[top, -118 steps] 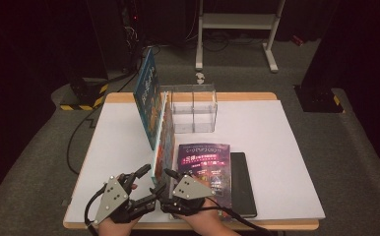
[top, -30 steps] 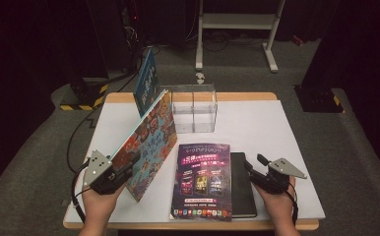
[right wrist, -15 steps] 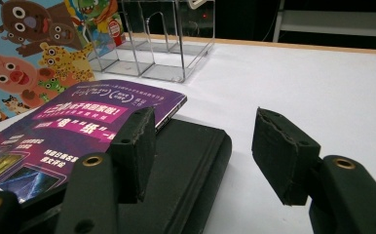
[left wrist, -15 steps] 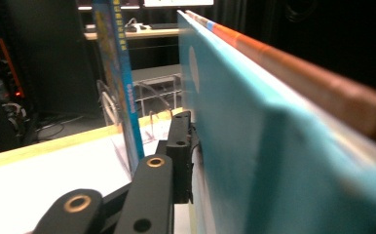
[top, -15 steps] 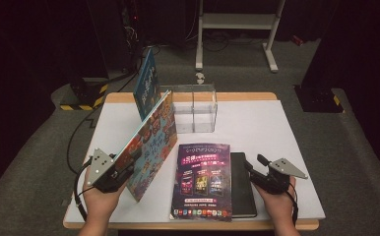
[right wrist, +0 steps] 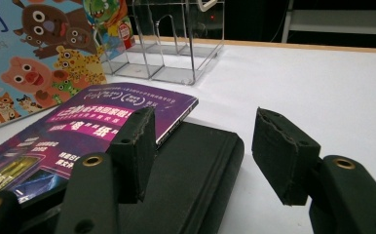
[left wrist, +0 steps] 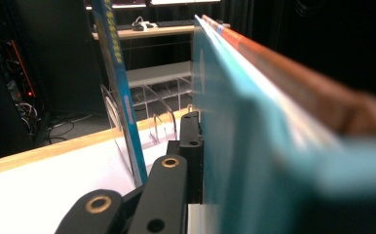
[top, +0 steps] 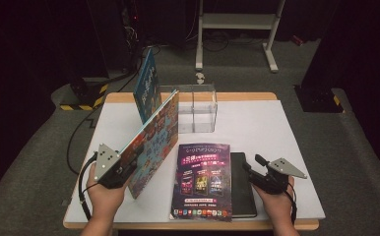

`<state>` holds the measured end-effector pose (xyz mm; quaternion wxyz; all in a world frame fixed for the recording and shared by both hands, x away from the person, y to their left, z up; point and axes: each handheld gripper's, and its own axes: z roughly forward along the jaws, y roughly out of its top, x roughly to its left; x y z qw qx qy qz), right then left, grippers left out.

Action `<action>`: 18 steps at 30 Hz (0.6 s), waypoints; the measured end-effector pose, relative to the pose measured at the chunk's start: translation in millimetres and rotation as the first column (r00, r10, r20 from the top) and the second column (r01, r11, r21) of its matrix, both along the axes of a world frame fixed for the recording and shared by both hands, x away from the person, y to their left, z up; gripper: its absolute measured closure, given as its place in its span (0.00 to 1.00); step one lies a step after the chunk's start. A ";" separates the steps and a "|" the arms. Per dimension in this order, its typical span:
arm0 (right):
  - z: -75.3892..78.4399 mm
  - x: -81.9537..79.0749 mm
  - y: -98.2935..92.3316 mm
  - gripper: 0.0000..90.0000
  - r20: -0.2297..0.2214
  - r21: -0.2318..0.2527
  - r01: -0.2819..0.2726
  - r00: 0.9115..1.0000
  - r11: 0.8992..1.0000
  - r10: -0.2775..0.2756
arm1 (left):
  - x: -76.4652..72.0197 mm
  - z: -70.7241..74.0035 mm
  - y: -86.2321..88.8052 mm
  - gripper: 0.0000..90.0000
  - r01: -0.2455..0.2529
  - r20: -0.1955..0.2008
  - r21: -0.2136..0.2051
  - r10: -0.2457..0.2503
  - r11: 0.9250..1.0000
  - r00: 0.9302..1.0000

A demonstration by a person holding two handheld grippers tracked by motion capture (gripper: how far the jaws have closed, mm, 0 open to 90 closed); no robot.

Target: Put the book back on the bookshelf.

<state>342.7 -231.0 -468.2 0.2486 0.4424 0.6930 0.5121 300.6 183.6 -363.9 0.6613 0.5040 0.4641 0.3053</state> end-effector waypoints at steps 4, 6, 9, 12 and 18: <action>1.2 0.3 -1.8 0.46 0.000 0.016 -0.001 1.000 1.000 0.001 | 6.9 7.4 1.7 0.90 -0.004 -0.009 -0.016 0.004 1.000 1.000; 2.5 0.6 -2.9 0.46 -0.001 0.033 -0.002 1.000 0.999 0.002 | 9.3 14.8 3.2 0.90 -0.017 -0.006 -0.021 0.017 1.000 1.000; 3.3 0.9 -3.0 0.46 0.001 0.039 -0.006 1.000 0.999 0.005 | 10.5 19.5 5.7 0.90 -0.030 0.002 -0.035 0.031 0.999 1.000; 3.9 0.7 -2.6 0.46 0.003 0.043 -0.010 1.000 0.999 0.009 | 12.8 26.6 10.1 0.90 -0.070 0.016 -0.045 0.070 0.997 0.997; 5.3 0.3 -0.8 0.46 0.005 0.051 -0.020 1.000 0.999 0.020 | 25.7 30.0 11.5 0.90 -0.125 0.014 -0.046 0.125 0.991 0.992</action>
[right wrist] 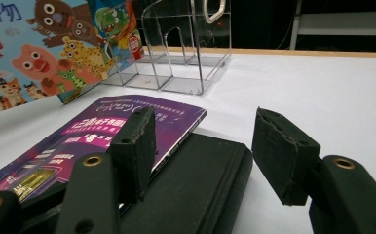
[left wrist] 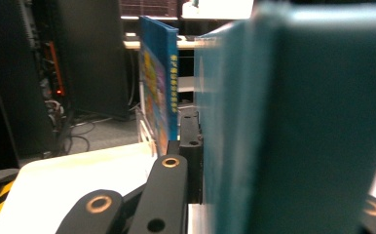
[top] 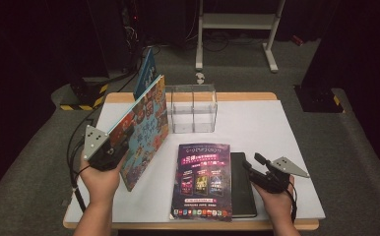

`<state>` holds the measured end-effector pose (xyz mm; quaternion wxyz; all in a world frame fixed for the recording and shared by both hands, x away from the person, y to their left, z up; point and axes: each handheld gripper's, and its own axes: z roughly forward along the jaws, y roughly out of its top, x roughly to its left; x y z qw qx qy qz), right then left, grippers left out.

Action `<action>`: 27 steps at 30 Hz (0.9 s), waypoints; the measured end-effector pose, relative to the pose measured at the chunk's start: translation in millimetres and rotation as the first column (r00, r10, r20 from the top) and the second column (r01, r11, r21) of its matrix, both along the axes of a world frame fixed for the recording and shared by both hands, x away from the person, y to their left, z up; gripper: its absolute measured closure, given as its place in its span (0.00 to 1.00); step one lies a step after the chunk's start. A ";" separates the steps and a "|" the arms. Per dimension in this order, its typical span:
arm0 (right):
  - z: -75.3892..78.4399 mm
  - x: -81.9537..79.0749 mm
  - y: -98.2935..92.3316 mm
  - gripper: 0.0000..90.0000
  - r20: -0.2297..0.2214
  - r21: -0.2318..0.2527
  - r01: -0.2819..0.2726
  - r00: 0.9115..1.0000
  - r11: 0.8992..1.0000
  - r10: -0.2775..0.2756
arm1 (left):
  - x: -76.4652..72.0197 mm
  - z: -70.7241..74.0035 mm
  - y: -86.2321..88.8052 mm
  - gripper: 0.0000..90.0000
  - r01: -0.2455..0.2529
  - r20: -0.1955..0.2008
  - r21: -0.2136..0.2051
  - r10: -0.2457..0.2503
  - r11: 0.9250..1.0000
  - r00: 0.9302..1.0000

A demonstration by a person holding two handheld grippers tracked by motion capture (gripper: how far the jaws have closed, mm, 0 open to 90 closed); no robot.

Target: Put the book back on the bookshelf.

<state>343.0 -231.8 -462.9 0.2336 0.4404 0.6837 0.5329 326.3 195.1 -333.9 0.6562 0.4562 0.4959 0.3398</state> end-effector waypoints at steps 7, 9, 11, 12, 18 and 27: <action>0.6 -0.1 1.2 0.46 0.000 0.005 -0.008 1.000 1.000 0.008 | 18.7 3.9 -13.6 0.90 -0.039 0.021 0.000 0.039 0.999 0.999; 0.5 -0.3 1.8 0.46 0.001 0.004 -0.010 1.000 1.000 0.010 | 25.7 5.4 -20.3 0.90 -0.051 0.029 -0.001 0.051 0.999 0.998; 0.7 -0.6 2.3 0.46 0.002 0.005 -0.013 1.000 1.000 0.013 | 31.6 6.4 -24.8 0.90 -0.062 0.031 0.001 0.062 0.998 0.998; 0.8 -0.7 2.4 0.46 0.002 0.005 -0.014 1.000 1.000 0.014 | 35.3 6.7 -27.2 0.90 -0.068 0.032 0.003 0.068 0.998 0.997; 1.1 -0.9 2.5 0.46 0.001 0.011 -0.021 1.000 1.000 0.021 | 56.4 6.3 -41.1 0.90 -0.103 0.038 0.016 0.102 0.995 0.994; 2.2 -2.3 3.7 0.47 0.004 0.020 -0.034 0.999 0.999 0.034 | 83.0 -2.8 -55.2 0.90 -0.143 0.051 0.050 0.140 0.989 0.989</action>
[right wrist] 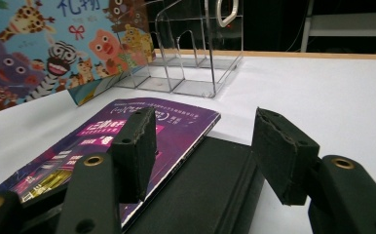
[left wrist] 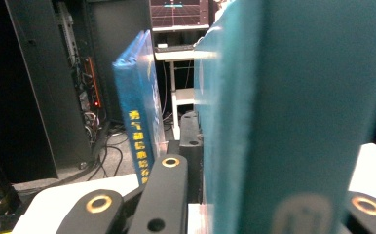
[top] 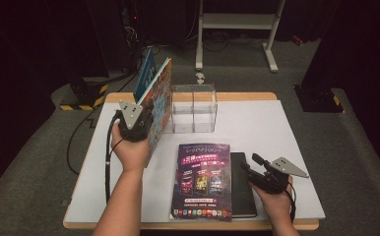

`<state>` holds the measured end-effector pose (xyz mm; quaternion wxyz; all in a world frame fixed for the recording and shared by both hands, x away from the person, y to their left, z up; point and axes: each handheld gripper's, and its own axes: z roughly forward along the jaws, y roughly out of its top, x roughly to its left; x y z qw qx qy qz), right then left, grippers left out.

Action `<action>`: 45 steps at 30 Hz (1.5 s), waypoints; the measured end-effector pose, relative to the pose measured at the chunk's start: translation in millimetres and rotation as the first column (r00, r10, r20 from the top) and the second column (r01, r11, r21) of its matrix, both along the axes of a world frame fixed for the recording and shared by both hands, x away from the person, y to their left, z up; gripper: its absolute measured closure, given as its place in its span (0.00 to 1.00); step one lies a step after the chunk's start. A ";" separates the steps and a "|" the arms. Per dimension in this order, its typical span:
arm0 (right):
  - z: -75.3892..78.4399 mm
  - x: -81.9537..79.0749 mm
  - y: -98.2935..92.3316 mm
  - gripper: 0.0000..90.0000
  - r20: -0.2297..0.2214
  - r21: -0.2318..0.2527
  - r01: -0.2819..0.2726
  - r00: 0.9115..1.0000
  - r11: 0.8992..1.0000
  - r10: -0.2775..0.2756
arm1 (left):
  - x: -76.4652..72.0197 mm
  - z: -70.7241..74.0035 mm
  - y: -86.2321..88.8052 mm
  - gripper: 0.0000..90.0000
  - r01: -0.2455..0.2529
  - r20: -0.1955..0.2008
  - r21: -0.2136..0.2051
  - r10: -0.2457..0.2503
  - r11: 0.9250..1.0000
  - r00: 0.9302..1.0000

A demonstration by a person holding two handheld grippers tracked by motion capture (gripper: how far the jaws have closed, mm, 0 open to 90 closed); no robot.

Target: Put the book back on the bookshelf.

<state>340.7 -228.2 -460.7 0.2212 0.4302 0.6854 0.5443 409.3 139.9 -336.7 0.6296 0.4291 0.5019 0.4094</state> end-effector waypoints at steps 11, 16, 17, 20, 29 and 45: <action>-1.4 -1.6 5.2 0.47 -0.004 -0.002 -0.022 1.000 1.000 0.022 | 23.5 -15.0 -9.8 0.90 -0.033 0.020 0.007 0.033 0.999 0.999; -2.0 -2.5 6.3 0.47 -0.008 0.002 -0.027 1.000 1.000 0.027 | 25.7 -20.5 -8.7 0.90 -0.037 0.021 -0.007 0.037 0.999 0.999; -2.2 -2.6 6.4 0.46 -0.009 0.001 -0.027 1.000 1.000 0.027 | 25.0 -21.4 -8.5 0.90 -0.038 0.025 -0.010 0.038 0.999 0.999; -2.5 -2.8 7.0 0.46 -0.010 0.001 -0.030 0.999 1.000 0.030 | 20.8 -25.4 -8.1 0.90 -0.035 0.030 -0.004 0.035 0.999 0.999; -3.3 -4.1 10.4 0.47 -0.009 -0.008 -0.039 0.999 0.999 0.039 | 5.7 -36.5 -1.2 0.89 -0.027 0.003 -0.021 0.027 0.999 1.000; -6.5 -4.7 15.2 0.46 -0.016 -0.039 -0.044 0.999 0.998 0.043 | -4.4 -40.2 4.6 0.84 0.019 -0.008 -0.043 -0.019 0.999 1.000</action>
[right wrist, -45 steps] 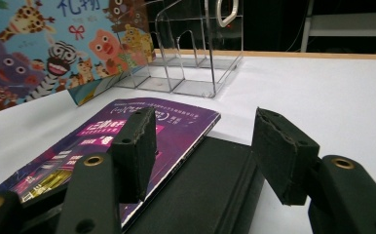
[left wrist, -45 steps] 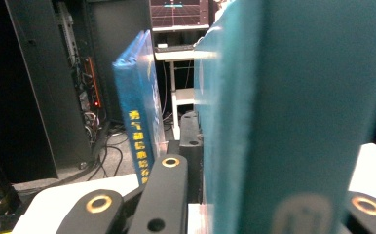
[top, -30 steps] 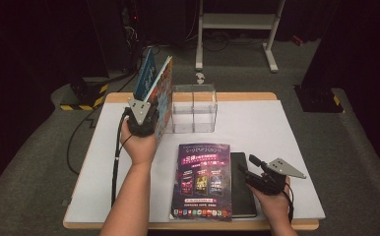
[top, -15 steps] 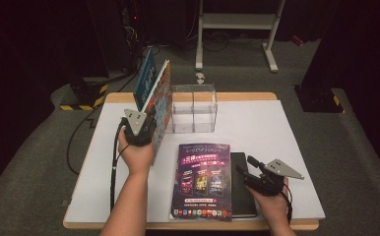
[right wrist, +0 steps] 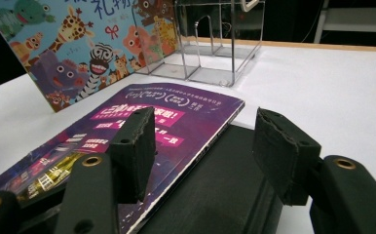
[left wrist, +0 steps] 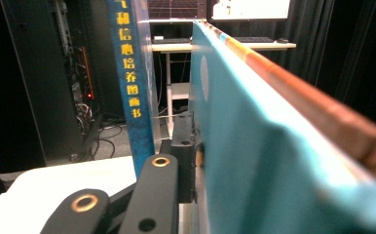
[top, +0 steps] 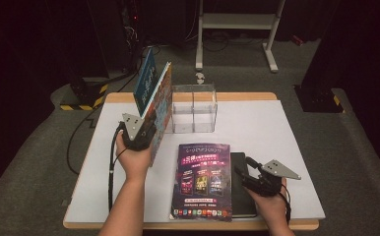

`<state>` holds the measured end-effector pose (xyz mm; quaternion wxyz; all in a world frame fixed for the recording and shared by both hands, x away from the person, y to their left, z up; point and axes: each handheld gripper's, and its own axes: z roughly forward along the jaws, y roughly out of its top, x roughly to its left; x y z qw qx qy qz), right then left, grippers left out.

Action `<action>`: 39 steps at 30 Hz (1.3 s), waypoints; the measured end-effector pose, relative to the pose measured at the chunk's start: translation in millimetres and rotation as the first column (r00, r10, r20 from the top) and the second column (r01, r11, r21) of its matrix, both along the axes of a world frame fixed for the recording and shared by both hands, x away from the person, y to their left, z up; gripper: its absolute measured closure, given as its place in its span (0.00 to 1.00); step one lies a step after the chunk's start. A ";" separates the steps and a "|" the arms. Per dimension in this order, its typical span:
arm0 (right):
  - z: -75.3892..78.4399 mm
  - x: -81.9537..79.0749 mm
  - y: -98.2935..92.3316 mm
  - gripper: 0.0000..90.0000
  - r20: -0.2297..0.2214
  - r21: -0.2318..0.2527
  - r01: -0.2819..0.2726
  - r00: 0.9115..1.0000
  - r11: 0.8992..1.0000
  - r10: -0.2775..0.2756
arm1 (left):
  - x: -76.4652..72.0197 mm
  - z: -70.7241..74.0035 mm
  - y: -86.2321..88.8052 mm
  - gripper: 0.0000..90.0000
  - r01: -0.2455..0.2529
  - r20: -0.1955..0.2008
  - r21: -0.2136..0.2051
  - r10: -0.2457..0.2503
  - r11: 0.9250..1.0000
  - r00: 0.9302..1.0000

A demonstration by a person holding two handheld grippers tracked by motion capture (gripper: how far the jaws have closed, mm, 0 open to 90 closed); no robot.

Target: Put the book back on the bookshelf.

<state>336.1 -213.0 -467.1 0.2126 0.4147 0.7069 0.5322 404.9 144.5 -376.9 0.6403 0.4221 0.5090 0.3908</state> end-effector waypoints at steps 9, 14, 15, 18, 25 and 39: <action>-5.2 0.5 10.1 0.46 -0.012 -0.038 -0.013 1.000 0.999 0.013 | -3.6 -9.0 9.0 0.83 -0.004 -0.008 0.008 0.004 1.000 1.000; -3.9 1.8 12.4 0.46 -0.013 -0.054 -0.014 1.000 0.998 0.013 | -4.9 -13.6 11.5 0.85 -0.006 -0.011 0.017 0.006 1.000 1.000; -2.2 4.0 11.5 0.46 -0.017 -0.063 -0.009 1.000 0.998 0.008 | -5.2 -14.6 11.6 0.85 -0.006 -0.010 0.025 0.007 1.000 1.000; -0.2 4.8 8.8 0.46 -0.019 -0.067 -0.005 1.000 0.998 0.003 | -5.7 -15.2 11.6 0.85 -0.009 -0.007 0.034 0.009 0.999 1.000; -0.8 -4.2 -7.5 0.46 0.005 -0.082 0.027 1.000 0.996 -0.027 | -6.9 -17.3 5.8 0.84 -0.042 -0.005 0.068 0.042 0.997 0.999; -4.9 -6.1 -13.4 0.46 0.002 -0.040 -0.002 1.000 0.999 0.002 | -2.3 -16.3 -7.2 0.87 -0.156 0.000 0.069 0.157 0.985 0.988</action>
